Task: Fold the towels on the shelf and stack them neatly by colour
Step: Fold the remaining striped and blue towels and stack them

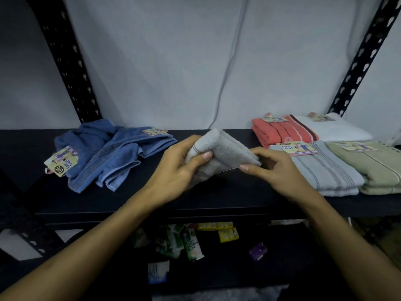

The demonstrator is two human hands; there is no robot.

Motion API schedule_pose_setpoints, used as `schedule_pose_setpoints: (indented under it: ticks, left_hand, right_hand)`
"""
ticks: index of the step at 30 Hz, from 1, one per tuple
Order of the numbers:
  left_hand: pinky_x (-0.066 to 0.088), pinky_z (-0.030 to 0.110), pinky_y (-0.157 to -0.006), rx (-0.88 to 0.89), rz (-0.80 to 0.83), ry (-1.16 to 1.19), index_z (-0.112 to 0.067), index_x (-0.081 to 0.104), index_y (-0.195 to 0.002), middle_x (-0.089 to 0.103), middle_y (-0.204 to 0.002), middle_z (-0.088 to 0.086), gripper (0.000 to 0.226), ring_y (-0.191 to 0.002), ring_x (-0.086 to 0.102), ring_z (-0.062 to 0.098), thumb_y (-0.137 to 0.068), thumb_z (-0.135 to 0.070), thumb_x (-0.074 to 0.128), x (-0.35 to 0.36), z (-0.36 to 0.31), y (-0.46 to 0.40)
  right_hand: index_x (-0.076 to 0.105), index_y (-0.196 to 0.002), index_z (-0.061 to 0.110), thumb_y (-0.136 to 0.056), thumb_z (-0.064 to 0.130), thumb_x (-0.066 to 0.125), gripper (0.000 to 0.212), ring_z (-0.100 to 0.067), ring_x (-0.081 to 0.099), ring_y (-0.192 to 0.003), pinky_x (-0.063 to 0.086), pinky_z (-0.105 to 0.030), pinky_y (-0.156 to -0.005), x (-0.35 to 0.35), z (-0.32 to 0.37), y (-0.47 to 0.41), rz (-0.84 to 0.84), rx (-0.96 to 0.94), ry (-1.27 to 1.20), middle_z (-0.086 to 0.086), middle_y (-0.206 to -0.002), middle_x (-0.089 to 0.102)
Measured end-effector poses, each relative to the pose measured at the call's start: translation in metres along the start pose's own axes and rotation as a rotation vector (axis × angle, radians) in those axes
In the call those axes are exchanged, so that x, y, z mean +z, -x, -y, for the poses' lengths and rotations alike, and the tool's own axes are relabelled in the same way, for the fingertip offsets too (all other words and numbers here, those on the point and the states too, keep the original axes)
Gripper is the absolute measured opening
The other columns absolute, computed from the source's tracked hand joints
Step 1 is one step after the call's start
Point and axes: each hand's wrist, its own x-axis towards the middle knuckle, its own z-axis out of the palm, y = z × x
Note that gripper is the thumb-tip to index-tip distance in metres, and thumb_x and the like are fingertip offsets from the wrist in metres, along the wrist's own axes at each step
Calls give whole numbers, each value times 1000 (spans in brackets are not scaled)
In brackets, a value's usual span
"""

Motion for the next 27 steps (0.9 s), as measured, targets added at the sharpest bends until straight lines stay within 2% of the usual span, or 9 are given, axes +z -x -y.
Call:
schedule_pose_setpoints:
  ticks: [3, 5, 9, 11, 13, 15, 19, 24, 27]
  left_hand:
    - [53, 24, -84, -41, 4, 61, -15, 69, -117, 75, -108, -2, 22, -101, 70, 10, -97, -24, 66, -16, -7, -20]
    - [53, 21, -79, -96, 67, 33, -23, 68, -116, 76, -104, -6, 37, -95, 71, 7, -85, -41, 79, -29, -18, -37]
    - [50, 26, -76, -223, 319, -300, -37, 64, -121, 77, -89, -5, 61, -83, 70, 8, -71, -69, 75, -48, -53, -74]
    - [52, 26, -76, -170, 325, -492, -32, 68, -118, 75, -91, -4, 52, -82, 68, 8, -79, -65, 71, -46, -58, -88]
    - [53, 31, -77, -92, 279, -519, -25, 72, -112, 73, -95, -3, 38, -84, 67, 8, -89, -55, 68, -42, -52, -96]
    - [55, 38, -81, -66, 204, -440, -23, 70, -105, 74, -91, 1, 26, -83, 68, 16, -94, -46, 66, -40, -40, -97]
    - [54, 37, -77, -162, 33, -184, -19, 66, -98, 76, -86, 3, 16, -75, 68, 17, -99, -35, 63, -35, -21, -92]
    - [58, 39, -80, -422, -115, -66, -13, 66, -93, 75, -96, 10, 25, -84, 70, 22, -91, -38, 71, -13, 14, -85]
    - [57, 47, -86, -491, -58, -243, -9, 61, -102, 69, -103, 9, 33, -96, 67, 29, -91, -40, 69, -2, 26, -78]
  right_hand:
    - [72, -93, 2, -75, 14, 80, 23, -27, 66, -88, 50, -44, -87, -2, 11, -21, -73, 31, -258, -18, -92, 71]
    - [73, -92, 7, -70, 14, 82, 25, -28, 67, -86, 51, -44, -86, -5, 22, -35, -72, 40, -311, -12, -90, 71]
    - [60, -102, 7, -74, 9, 81, 35, -29, 73, -74, 59, -39, -69, -6, 52, -63, -6, 82, -236, -14, -87, 76]
    - [57, -105, 6, -73, 14, 83, 42, -35, 73, -76, 59, -45, -70, -5, 63, -76, -5, 92, -197, -19, -89, 76]
    - [57, -106, 5, -75, 19, 81, 42, -35, 71, -77, 59, -45, -72, -7, 66, -84, -1, 138, -258, -21, -91, 75]
    - [59, -109, 3, -82, 26, 72, 38, -31, 71, -84, 61, -39, -73, -14, 63, -81, 14, 235, -367, -20, -97, 74]
    - [60, -127, -1, -92, 29, 59, 46, -28, 67, -113, 56, -39, -97, -25, 34, -60, 110, 421, -438, -16, -123, 70]
    - [64, -120, -6, -88, 16, 71, 40, -25, 72, -99, 59, -37, -82, -22, 5, -63, -104, 537, -347, -18, -113, 73]
    - [66, -104, 1, -85, 14, 78, 27, -30, 72, -101, 58, -44, -89, -19, -4, -78, -235, 580, -219, -16, -104, 75]
